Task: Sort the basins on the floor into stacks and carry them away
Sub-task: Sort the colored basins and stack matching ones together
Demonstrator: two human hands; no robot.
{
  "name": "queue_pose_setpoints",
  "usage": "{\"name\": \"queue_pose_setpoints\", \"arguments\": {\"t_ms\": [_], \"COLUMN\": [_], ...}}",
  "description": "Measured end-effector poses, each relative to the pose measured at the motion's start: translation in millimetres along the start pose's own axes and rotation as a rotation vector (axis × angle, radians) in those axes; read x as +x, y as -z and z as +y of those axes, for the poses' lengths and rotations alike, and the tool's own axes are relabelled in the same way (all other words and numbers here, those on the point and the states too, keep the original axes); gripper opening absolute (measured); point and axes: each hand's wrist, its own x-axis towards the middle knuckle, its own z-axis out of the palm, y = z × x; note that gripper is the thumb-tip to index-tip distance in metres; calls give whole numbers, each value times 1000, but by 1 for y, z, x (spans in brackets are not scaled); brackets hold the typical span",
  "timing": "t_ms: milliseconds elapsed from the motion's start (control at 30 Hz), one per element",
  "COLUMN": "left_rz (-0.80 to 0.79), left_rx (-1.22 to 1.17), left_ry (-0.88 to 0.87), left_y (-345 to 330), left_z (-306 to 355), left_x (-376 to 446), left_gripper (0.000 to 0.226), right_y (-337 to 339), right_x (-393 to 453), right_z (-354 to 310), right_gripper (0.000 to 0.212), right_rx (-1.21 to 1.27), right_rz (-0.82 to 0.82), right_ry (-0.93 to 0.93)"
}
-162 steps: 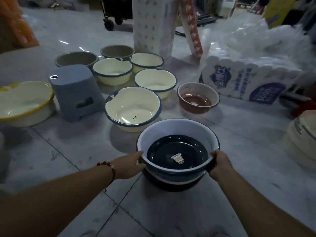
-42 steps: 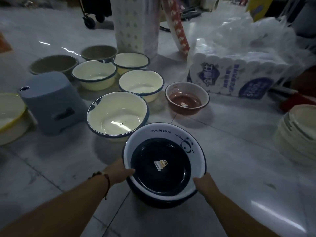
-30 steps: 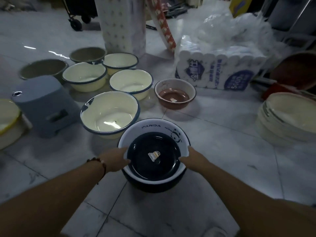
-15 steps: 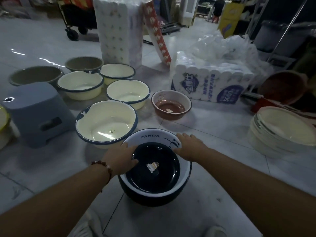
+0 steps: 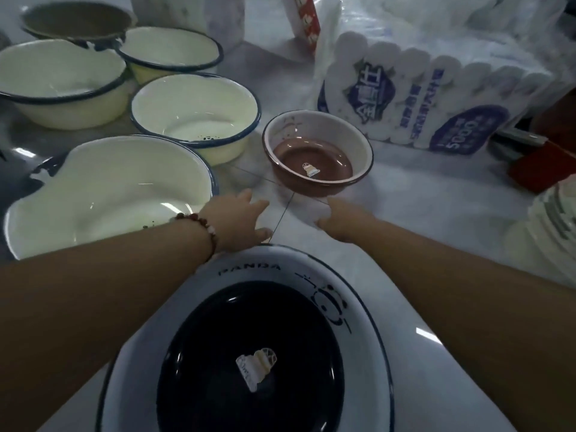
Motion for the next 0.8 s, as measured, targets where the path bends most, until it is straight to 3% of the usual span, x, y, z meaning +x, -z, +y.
{"name": "queue_pose_setpoints", "arguments": {"t_ms": [233, 367, 467, 567, 667, 733, 767, 800], "left_rz": [-23, -42, -66, -48, -51, -62, -73, -86], "left_rx": [-138, -164, -95, -65, -15, 10, 18, 25], "left_ry": [28, 15, -26, -43, -81, -105, -110, -117], "left_y": [-19, -44, -59, -57, -51, -52, -54, -56], "left_z": [-21, -29, -34, -34, -29, -25, -24, -23], "left_x": [52, 52, 48, 50, 52, 50, 49, 48], "left_gripper": [62, 61, 61, 62, 61, 60, 60, 59], "right_y": [-23, -46, -50, -43, -43, -54, -60, -66], "right_x": [105, 145, 154, 145, 120, 98, 88, 79], "right_z": [3, -7, -7, 1, 22, 42, 51, 59], "right_gripper": [70, 74, 67, 51, 49, 63, 73, 71], "right_rx": [66, 47, -159, -127, -80, 195, 491, 879], "right_rz": [10, 147, 251, 269, 368, 398, 331, 257], "right_ry": [-48, -3, -18, -11, -158, -389, -530, -653]}}
